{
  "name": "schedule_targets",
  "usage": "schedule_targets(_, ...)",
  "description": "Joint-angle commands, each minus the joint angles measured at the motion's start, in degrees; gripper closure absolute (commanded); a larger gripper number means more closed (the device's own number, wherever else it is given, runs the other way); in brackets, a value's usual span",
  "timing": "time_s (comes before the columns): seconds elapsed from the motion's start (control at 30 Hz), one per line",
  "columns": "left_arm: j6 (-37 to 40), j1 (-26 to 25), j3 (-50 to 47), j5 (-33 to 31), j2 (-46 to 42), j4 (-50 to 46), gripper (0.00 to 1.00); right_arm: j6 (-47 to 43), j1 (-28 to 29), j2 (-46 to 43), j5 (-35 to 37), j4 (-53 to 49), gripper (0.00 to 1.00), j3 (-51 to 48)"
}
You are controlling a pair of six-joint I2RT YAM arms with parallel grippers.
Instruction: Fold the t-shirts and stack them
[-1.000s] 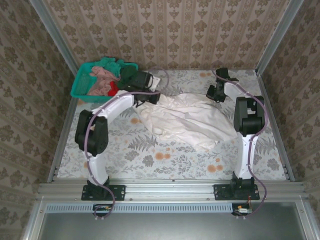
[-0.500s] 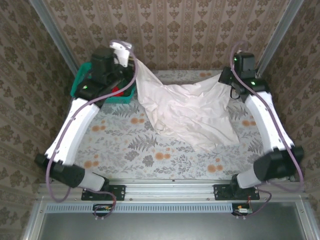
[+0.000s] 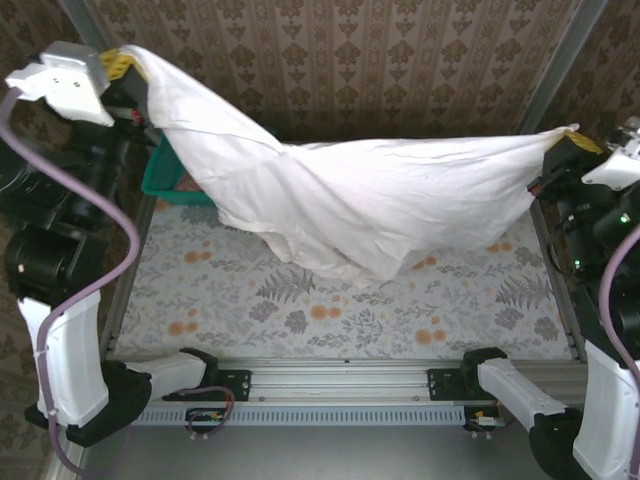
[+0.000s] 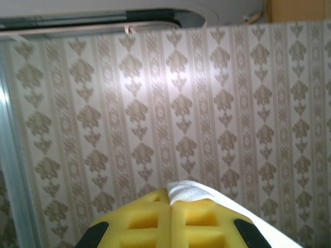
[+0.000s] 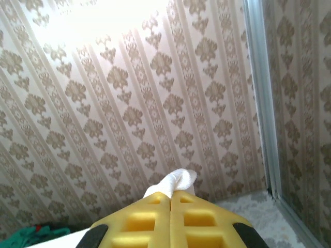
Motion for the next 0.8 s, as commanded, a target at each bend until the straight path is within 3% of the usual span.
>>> schedule_targets(0.0, 3.55, 0.26, 1.61, -3.32, 0.41, 1.8, 1.0, -2.43, -0.14, 0.61, 2.54, -2.55, 1.0, 1.28)
schedule_targets(0.23, 6.18, 0.31, 6.17, -7.42, 6.76, 1.64, 1.0, -5.14, -0.18, 4.84, 11.26, -2.14, 1.0, 0.65)
schedule_targets(0.47, 0.11, 1.55, -0.28, -3.65, 21.25, 4.44, 1.0, -2.34, -0.4, 20.63, 7.03, -0.41, 1.0, -5.63)
schedule_targets(0.6, -2.54, 1.86, 2.66, -1.76, 36.32, 5.24, 1.0, -0.31, -1.29, 34.16, 10.13, 0.82, 1.0, -6.32)
schedule_targets(0.73, -4.65, 1.68, 17.84, 3.09, 56.67, -1.28, 0.97, 0.3, -2.63, 45.84, 12.97, 3.56, 1.0, -4.6)
schedule_targets(0.77, -5.26, 1.58, 22.77, 3.47, 61.94, -3.25, 0.89, 0.46, -3.05, 49.03, 13.03, 3.72, 1.0, -3.39)
